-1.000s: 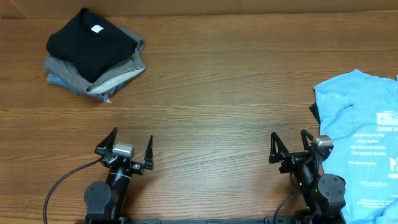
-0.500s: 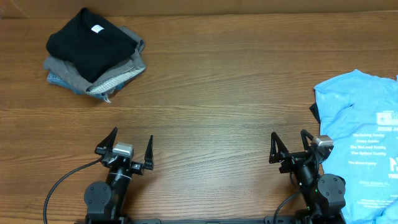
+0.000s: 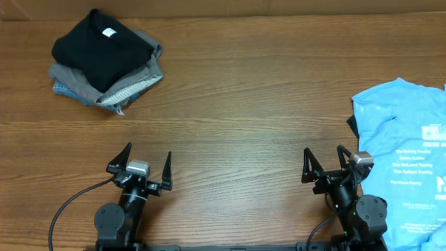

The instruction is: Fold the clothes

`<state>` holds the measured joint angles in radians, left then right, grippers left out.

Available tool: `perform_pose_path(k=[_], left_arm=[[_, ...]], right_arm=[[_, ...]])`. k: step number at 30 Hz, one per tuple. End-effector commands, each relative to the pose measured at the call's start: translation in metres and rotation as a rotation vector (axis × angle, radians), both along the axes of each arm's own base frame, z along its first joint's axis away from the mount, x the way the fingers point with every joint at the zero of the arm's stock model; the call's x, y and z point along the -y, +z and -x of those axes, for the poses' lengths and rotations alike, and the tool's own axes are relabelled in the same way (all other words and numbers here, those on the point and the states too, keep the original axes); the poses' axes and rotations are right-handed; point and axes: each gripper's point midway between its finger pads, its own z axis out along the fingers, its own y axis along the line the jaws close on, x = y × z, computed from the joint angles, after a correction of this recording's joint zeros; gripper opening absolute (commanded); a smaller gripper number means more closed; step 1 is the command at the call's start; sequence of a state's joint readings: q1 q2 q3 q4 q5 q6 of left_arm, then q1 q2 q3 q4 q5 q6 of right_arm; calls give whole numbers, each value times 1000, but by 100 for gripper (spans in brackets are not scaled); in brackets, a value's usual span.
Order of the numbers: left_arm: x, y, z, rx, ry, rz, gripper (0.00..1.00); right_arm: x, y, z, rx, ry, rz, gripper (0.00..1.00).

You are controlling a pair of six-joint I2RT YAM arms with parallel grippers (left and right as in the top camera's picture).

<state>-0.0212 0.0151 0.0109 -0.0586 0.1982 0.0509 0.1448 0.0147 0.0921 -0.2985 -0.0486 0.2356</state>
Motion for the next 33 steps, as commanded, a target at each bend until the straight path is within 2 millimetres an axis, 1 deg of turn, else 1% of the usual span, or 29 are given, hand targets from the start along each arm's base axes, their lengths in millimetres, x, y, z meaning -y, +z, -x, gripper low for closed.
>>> perform_pose_path(k=[1, 21, 27, 29, 31, 33], left_arm=[[3, 0, 1, 5, -13, 14, 100], [4, 0, 1, 7, -22, 8, 100], [7, 0, 2, -6, -34, 60, 100], [8, 2, 2, -6, -39, 80, 100], [12, 3, 3, -10, -65, 105, 100], [19, 9, 6, -1, -108, 110, 100]], right_arm=[[0, 3, 0, 17, 1, -6, 100], [0, 4, 0, 18, 1, -7, 100], [-3, 3, 1, 12, 19, -9, 100], [-4, 3, 1, 15, 22, -12, 100], [-8, 8, 1, 24, 45, -45, 100], [-14, 17, 3, 48, 80, -53, 100]])
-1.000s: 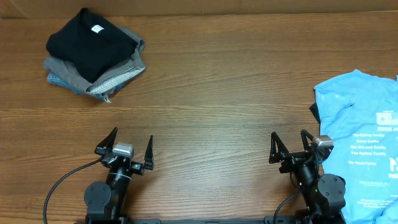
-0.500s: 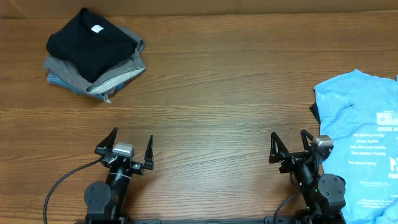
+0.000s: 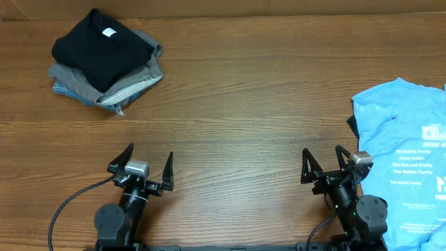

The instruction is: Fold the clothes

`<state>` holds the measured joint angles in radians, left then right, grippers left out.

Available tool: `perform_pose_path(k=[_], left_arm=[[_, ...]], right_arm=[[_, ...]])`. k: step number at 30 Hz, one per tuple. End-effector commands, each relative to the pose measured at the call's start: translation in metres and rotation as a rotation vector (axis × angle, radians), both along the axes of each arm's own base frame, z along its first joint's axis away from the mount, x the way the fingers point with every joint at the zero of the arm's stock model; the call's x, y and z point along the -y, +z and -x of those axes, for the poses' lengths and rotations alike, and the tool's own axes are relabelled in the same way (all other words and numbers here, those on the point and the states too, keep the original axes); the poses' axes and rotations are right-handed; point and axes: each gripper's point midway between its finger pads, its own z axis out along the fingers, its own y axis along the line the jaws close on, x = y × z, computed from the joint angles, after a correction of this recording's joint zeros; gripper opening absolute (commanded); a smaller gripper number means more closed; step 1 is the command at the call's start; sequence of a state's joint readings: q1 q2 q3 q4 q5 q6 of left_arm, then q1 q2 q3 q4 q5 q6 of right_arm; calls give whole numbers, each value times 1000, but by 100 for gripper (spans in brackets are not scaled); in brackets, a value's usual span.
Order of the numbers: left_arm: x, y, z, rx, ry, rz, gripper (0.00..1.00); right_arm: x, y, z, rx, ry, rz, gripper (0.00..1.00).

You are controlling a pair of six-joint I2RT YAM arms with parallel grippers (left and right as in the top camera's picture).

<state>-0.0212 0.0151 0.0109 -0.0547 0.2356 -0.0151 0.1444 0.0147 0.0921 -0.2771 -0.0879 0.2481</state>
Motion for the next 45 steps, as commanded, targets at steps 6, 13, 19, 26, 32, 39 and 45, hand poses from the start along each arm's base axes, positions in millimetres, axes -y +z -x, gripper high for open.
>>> perform_pose_path(k=[6, 13, 19, 26, 32, 39, 45], left_arm=[[13, 66, 15, 101, -79, 46, 100], [10, 120, 10, -50, -54, 47, 100], [11, 147, -26, -398, -47, 47, 100], [12, 146, -59, -726, -39, 43, 100], [16, 127, -73, -873, -59, 41, 100], [21, 121, -74, -899, -86, 57, 100], [21, 122, -75, -894, -86, 56, 100]], right_arm=[[-9, 63, 14, 96, 65, -42, 100], [-10, 94, 7, -135, 57, -36, 100], [-11, 103, -37, -410, 19, 3, 100], [10, 92, -111, -620, -78, 12, 100], [85, 37, -155, -758, -310, -82, 100], [197, -40, -146, -933, -574, -216, 92], [249, -88, -135, -1002, -683, -292, 86]])
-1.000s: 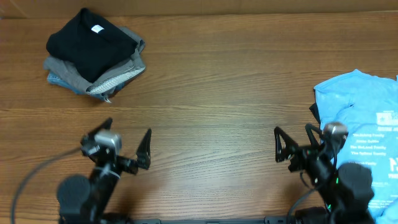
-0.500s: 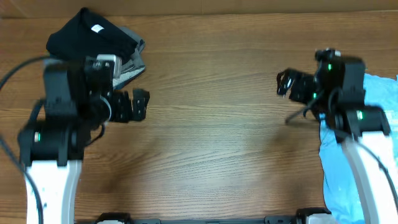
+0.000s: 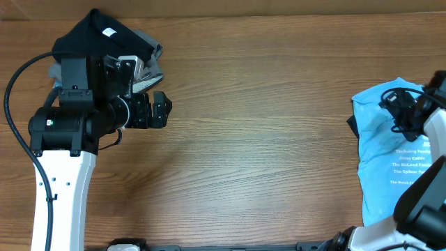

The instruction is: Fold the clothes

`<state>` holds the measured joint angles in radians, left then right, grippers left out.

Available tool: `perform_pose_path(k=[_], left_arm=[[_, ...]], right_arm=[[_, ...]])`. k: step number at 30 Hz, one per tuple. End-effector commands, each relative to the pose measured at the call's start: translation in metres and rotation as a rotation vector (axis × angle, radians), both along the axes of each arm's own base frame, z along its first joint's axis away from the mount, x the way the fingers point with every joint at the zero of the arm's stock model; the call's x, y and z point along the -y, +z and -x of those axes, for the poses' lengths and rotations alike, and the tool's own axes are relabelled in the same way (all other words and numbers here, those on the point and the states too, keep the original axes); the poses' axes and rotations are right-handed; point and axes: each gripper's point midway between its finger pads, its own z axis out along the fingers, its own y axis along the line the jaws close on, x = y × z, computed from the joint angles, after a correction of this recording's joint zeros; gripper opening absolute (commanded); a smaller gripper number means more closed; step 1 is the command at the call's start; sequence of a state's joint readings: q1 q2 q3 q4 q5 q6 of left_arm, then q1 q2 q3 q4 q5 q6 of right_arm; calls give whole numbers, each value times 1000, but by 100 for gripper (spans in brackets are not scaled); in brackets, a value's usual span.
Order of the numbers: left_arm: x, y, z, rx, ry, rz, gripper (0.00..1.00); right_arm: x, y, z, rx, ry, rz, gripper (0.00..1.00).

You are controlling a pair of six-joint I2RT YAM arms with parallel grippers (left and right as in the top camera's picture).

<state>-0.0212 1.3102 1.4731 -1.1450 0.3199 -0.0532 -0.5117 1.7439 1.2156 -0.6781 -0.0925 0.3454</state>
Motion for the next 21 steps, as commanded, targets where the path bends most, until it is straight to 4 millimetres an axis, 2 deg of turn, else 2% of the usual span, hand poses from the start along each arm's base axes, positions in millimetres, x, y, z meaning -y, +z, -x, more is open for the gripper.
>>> perform_pose_path(k=[1, 6, 7, 11, 12, 14, 18, 19, 21], left_arm=[[5, 15, -3, 46, -24, 13, 100], [5, 16, -4, 55, -25, 14, 100], [5, 16, -5, 57, -24, 14, 100], [5, 16, -5, 58, -24, 14, 100], [5, 16, -5, 58, -24, 14, 100], [5, 16, -5, 58, -24, 14, 100], [5, 16, -5, 58, -24, 14, 100], [5, 16, -5, 58, -25, 14, 100], [5, 16, -5, 57, -24, 14, 100]], right_arm=[[20, -18, -2, -16, -45, -11, 86], [23, -37, -6, -31, -49, -17, 79], [22, -43, -7, -36, -53, -27, 71], [18, -55, -7, -57, -50, -45, 54], [18, -61, -5, -69, -51, -52, 44], [17, -63, -5, -71, -51, -54, 33], [16, -48, -14, -29, -37, -64, 8], [15, -37, -18, -2, -30, -67, 4], [14, -10, -27, 62, -9, -64, 4]])
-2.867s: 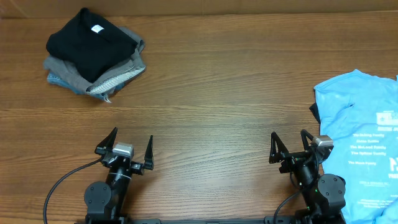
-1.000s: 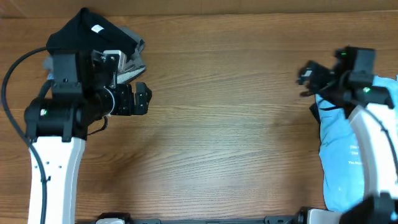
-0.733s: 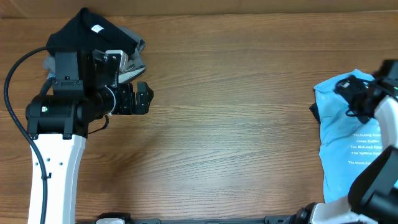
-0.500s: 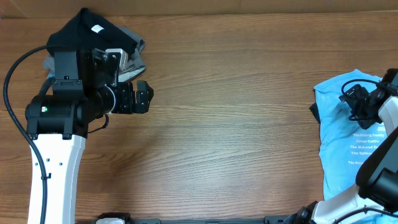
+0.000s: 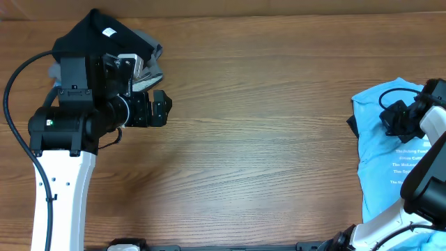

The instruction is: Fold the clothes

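Note:
A light blue printed T-shirt (image 5: 382,178) lies spread at the table's right edge, with a dark garment (image 5: 352,126) peeking out from under its left side. My right gripper (image 5: 394,118) is down over the shirt's upper part; its jaws are not readable from above. At the far left sits a folded stack (image 5: 104,33), black garment on top and grey ones beneath. My left arm hangs over that stack. The left gripper (image 5: 161,109) points right, just off the stack's near right side, and its jaw state is unclear.
The wooden table (image 5: 265,139) stretches between the two arms. The left arm's white link and black cable (image 5: 14,84) cover the near left part of the table. The right arm's white link (image 5: 425,167) lies over the shirt.
The right gripper has shifted a little nearer and to the left on the blue shirt's upper part. The left arm has barely moved.
At the two oldest moments both arms sat parked at the table's front edge with their fingers spread open. Then the left arm was raised over the folded stack and the right arm over the blue shirt. Now the right gripper sits lower on the shirt.

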`<state>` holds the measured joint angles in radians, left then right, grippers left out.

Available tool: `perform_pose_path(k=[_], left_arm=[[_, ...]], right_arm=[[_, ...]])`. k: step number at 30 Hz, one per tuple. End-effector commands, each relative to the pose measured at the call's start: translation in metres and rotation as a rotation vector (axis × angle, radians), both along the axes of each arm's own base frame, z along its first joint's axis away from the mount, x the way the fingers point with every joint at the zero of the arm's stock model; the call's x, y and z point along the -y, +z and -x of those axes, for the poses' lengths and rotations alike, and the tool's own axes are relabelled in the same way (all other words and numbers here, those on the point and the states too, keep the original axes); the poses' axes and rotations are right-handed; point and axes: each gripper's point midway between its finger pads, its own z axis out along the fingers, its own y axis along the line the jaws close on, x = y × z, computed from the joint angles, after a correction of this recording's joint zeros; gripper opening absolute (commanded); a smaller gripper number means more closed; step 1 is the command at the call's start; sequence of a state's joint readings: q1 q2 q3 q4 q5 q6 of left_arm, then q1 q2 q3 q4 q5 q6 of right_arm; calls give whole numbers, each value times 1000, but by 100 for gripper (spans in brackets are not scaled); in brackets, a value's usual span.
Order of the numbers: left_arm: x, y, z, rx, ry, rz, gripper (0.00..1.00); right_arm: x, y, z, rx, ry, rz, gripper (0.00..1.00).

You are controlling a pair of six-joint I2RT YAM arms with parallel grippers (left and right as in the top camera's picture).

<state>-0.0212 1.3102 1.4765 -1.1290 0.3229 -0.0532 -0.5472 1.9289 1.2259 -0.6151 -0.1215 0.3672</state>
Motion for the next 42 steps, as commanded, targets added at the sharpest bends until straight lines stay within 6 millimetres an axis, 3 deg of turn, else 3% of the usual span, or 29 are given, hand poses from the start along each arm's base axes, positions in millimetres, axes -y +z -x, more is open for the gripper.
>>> perform_pose_path(k=[1, 3, 5, 9, 12, 16, 17, 18, 20, 22, 23, 25, 27, 29, 35, 39, 42], left_arm=[[5, 13, -1, 38, -23, 11, 100], [5, 13, -1, 39, -23, 11, 100], [5, 14, -2, 45, -23, 11, 100], [5, 15, -3, 51, -22, 12, 100], [5, 23, -4, 69, -19, 14, 100], [5, 58, -7, 152, -20, 15, 100], [4, 70, -6, 180, -18, 12, 100], [1, 92, -5, 231, -5, -2, 100], [-6, 116, -3, 290, 22, -29, 100], [-11, 133, -1, 332, 44, -56, 100], [-15, 140, 0, 352, 61, -70, 100], [-19, 149, 2, 373, 79, -86, 100], [-20, 154, 4, 382, 80, -87, 100], [-20, 153, 5, 377, 80, -88, 100], [-10, 147, 2, 351, 38, -51, 100], [20, 128, -10, 290, -79, -18, 100], [58, 95, -26, 201, -200, -26, 100]], right_arm=[[0, 75, -34, 197, 58, 32, 4], [-10, 123, -50, 321, 135, 49, 4], [-32, 185, -63, 477, 246, 70, 4], [-80, 265, -67, 657, 389, 121, 4], [-136, 306, -61, 751, 533, 151, 4], [-241, 327, -40, 804, 775, 87, 4], [-274, 327, -31, 804, 853, 51, 4], [-336, 323, -8, 790, 1007, -23, 4], [-395, 316, 23, 766, 1163, -93, 6], [-442, 310, 56, 745, 1298, -112, 17], [-461, 305, 71, 735, 1358, -82, 34], [-478, 300, 86, 722, 1388, 5, 56], [-480, 299, 89, 715, 1347, 100, 70], [-465, 303, 80, 708, 1227, 183, 76], [-383, 344, 58, 766, 835, 244, 77], [-323, 383, 63, 858, 612, 216, 77], [-285, 405, 73, 918, 484, 213, 75]])
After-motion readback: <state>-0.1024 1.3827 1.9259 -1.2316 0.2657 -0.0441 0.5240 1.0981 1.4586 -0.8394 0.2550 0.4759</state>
